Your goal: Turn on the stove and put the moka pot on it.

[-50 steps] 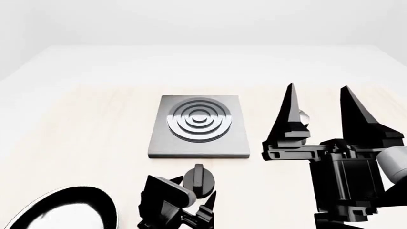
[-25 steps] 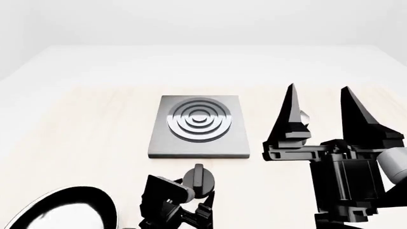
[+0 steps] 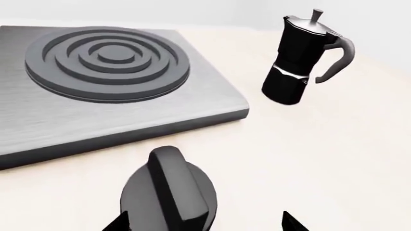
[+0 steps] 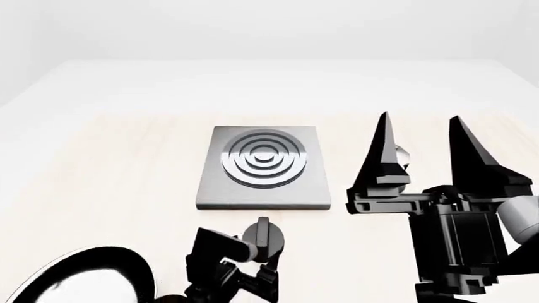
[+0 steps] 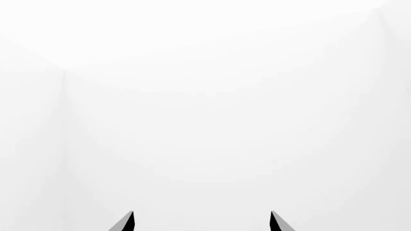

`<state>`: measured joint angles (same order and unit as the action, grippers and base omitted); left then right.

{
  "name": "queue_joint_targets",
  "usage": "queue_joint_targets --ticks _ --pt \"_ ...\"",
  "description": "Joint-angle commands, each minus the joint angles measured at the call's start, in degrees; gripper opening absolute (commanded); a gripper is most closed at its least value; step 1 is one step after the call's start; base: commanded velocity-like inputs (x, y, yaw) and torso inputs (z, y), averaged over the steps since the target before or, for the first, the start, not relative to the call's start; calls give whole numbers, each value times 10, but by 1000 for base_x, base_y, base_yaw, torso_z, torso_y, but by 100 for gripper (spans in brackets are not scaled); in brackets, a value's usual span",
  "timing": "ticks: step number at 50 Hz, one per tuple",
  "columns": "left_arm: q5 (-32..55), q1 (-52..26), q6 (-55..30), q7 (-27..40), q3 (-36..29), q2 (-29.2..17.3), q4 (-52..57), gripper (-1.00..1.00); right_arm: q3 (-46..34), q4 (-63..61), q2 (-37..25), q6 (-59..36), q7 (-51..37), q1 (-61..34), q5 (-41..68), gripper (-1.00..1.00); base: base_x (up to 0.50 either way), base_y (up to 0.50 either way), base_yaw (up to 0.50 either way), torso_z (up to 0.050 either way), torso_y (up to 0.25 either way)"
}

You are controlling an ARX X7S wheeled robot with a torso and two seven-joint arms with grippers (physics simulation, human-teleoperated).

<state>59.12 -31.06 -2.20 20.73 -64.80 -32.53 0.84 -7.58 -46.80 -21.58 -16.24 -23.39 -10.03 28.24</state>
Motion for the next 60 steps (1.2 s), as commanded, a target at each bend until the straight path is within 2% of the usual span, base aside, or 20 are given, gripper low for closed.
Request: queue_joint_targets --ticks 1,27,60 --pt "1 -13 -11 -5 0 10 -25 100 -2 2 -2 2 -1 0 1 100 0 0 0 0 0" --pt "-8 -42 -25 -21 -4 37 -48 100 -6 3 -6 6 -5 -2 4 100 0 0 0 0 0" --pt "-1 -27 3 -70 5 73 -136 100 -9 4 -13 12 -9 1 7 100 0 0 0 0 0"
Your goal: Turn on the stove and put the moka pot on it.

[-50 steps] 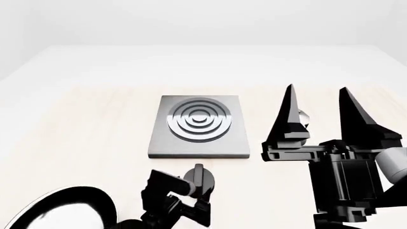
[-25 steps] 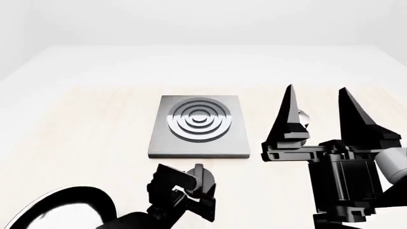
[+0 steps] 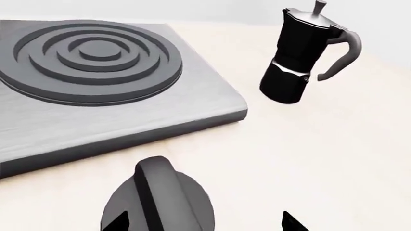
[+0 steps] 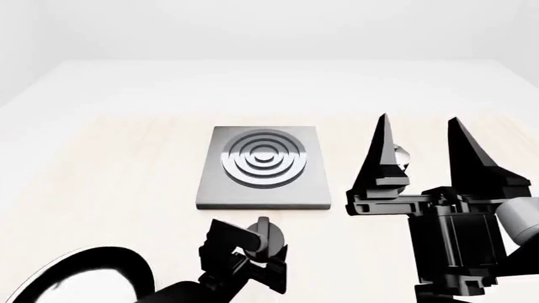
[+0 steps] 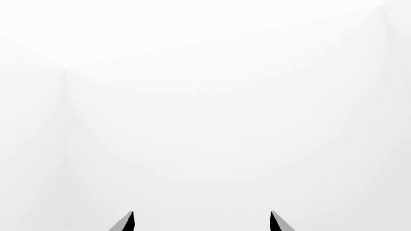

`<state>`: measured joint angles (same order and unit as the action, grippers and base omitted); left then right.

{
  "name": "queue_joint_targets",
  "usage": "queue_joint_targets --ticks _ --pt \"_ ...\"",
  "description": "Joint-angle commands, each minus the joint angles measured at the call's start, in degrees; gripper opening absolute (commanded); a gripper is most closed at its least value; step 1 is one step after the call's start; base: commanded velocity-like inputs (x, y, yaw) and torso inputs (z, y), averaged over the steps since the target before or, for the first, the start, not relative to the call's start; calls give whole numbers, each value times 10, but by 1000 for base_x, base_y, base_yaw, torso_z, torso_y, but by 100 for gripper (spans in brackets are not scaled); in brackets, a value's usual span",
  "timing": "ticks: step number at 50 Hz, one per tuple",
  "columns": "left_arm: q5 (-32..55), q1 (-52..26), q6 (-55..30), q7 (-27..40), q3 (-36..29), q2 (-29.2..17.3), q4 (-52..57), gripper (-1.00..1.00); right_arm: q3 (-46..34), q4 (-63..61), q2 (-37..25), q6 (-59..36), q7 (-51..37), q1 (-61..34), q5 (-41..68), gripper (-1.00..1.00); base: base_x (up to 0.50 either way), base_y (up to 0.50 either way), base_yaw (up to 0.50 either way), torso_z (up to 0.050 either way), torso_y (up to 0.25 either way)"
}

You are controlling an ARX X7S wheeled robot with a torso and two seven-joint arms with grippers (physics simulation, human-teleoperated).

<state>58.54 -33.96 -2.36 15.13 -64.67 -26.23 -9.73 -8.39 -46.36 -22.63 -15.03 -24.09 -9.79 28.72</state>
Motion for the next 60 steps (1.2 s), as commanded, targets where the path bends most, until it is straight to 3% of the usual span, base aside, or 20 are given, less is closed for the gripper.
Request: queue_joint_targets --ticks 1,60 --pt "5 2 4 -13 4 10 -30 100 -1 0 -2 0 -2 -2 2 100 0 0 0 0 0" --pt "2 0 7 -59 -1 55 -117 100 -13 1 -10 7 -10 -3 5 100 0 0 0 0 0"
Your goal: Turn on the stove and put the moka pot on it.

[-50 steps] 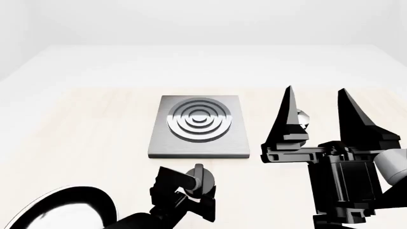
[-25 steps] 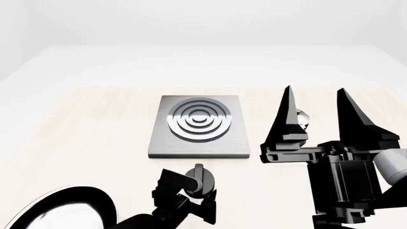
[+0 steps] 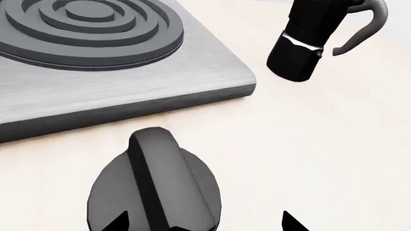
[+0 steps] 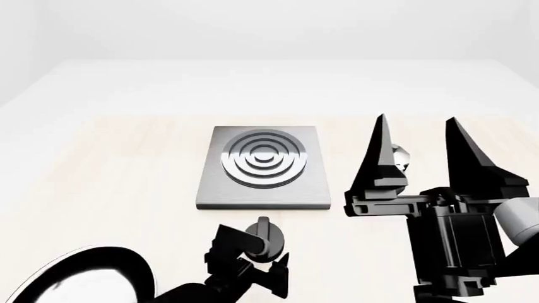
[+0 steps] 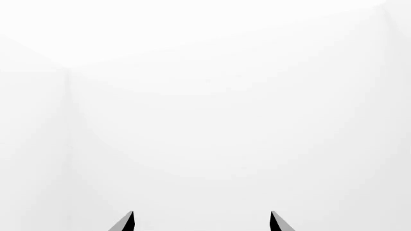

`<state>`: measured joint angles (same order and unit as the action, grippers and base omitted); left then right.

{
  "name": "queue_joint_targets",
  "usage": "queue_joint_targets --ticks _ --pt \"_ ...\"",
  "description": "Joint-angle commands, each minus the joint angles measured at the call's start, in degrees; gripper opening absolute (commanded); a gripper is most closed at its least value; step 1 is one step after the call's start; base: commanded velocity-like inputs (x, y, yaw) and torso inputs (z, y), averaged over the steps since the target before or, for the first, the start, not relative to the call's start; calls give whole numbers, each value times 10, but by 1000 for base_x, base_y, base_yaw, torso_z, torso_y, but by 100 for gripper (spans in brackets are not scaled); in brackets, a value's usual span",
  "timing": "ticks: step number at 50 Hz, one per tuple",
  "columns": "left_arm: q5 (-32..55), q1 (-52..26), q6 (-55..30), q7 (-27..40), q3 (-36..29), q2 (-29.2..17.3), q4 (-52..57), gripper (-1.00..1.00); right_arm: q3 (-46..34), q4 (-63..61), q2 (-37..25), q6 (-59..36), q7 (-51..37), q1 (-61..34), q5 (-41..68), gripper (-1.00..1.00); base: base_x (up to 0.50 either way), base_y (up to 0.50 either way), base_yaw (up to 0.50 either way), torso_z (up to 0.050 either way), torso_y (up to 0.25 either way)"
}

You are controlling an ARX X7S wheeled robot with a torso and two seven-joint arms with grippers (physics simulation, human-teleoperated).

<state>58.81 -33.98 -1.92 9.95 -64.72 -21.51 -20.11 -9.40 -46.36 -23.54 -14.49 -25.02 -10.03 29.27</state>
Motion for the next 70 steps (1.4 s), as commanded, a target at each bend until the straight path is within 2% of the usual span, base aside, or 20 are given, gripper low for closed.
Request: queue_joint_targets --ticks 1,25,48,61,70 --pt "-1 0 2 -8 -1 8 -13 100 -3 1 -1 2 -1 -1 0 100 0 0 0 0 0" --pt "-5 -4 -9 -9 -11 15 6 100 -4 3 -5 8 -3 2 2 100 0 0 0 0 0" --pt "-14 -36 -34 -24 -26 47 3 100 -4 7 -8 13 -5 4 6 100 1 0 0 0 0" --pt "-13 -72 -52 -2 -19 38 45 100 -6 10 -10 18 -5 6 6 100 0 0 0 0 0" --pt "-32 -78 -33 36 -7 5 120 100 -7 11 -11 21 -5 8 6 100 0 0 0 0 0"
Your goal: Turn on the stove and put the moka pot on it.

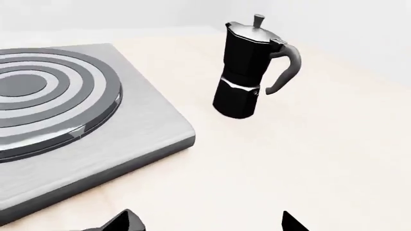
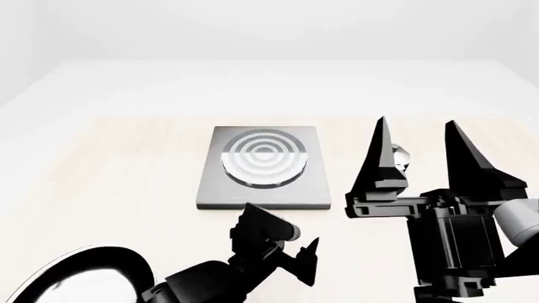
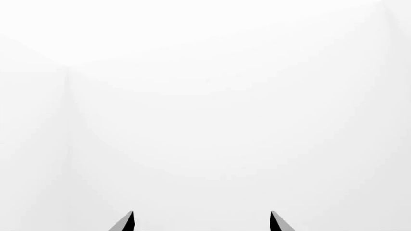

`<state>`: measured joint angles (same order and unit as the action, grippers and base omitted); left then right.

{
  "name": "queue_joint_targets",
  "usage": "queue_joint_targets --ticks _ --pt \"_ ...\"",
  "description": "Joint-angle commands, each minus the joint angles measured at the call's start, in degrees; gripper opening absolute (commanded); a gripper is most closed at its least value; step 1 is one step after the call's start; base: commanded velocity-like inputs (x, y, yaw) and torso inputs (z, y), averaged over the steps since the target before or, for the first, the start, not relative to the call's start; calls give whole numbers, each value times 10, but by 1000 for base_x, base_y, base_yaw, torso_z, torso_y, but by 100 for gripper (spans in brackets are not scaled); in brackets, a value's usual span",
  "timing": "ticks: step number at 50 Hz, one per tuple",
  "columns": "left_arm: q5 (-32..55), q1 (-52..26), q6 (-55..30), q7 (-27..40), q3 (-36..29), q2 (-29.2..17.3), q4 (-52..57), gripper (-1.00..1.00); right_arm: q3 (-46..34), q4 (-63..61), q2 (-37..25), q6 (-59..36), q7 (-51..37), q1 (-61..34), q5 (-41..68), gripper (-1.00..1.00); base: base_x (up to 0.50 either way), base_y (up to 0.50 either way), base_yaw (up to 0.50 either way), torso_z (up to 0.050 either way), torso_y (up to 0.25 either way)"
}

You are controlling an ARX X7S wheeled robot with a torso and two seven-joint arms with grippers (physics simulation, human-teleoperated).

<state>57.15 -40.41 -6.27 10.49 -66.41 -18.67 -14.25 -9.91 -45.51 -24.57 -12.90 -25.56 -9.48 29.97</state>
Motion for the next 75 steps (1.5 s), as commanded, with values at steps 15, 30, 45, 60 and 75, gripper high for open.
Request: queue_joint_targets --ticks 15,30,45,60,75 --pt "-68 1 70 133 58 -128 199 100 0 5 -5 0 -4 -3 3 100 0 0 0 0 0" --pt "-217 43 126 274 95 -243 358 100 3 34 -7 11 0 -7 -5 100 0 0 0 0 0" --pt "-350 89 122 410 126 -341 512 100 14 135 -3 41 16 -6 -27 100 0 0 0 0 0" --pt "-422 144 129 493 142 -419 603 100 19 266 9 85 36 -10 -52 100 0 0 0 0 0" --pt "-458 161 110 525 151 -452 661 100 9 383 21 110 49 -33 -81 100 0 0 0 0 0"
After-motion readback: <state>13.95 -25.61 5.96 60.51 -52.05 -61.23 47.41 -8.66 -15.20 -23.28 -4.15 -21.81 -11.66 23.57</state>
